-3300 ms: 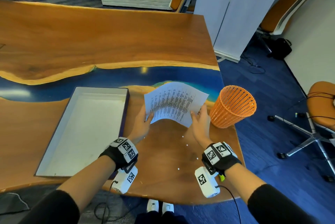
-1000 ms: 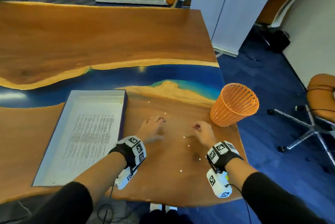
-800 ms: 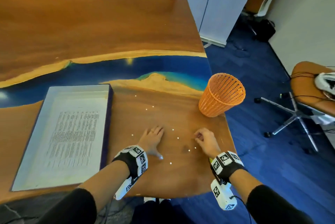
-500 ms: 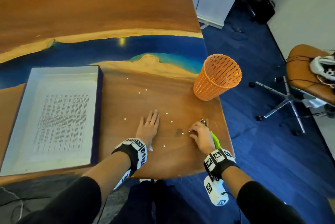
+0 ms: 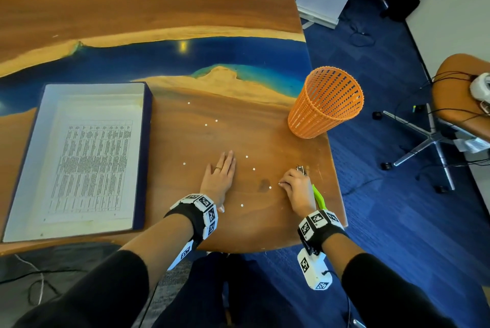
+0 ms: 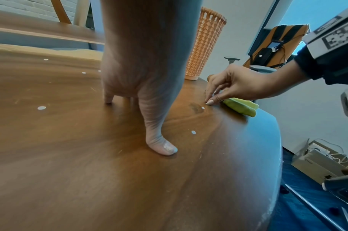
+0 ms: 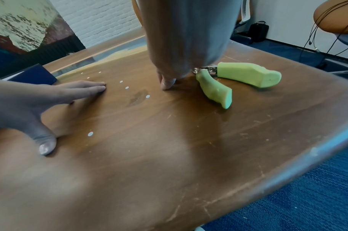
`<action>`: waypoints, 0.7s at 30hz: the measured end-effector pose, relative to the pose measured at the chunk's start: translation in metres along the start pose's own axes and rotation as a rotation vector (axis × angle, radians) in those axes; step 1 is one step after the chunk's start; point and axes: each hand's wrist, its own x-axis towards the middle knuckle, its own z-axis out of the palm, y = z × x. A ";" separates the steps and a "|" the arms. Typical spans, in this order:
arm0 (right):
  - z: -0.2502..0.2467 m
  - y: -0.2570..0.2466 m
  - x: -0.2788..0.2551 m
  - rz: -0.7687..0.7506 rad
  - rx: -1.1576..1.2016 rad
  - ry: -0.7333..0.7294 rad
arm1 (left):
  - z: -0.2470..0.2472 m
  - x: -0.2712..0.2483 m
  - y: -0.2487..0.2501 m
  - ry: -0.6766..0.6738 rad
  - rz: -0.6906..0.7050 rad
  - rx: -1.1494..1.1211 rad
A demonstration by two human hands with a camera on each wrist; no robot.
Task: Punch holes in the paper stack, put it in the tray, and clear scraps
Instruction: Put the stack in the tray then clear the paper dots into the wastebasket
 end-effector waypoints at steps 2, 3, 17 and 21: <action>0.001 0.002 0.001 -0.011 -0.022 -0.016 | -0.001 0.001 0.001 -0.004 -0.005 0.001; 0.001 0.002 0.001 -0.016 -0.029 -0.028 | -0.001 0.001 0.001 -0.007 -0.006 0.003; -0.002 -0.011 -0.001 -0.021 -0.178 -0.175 | 0.000 0.003 0.000 -0.018 -0.005 0.007; -0.004 -0.015 -0.002 0.036 -0.093 -0.128 | 0.000 0.003 0.000 -0.020 -0.005 0.017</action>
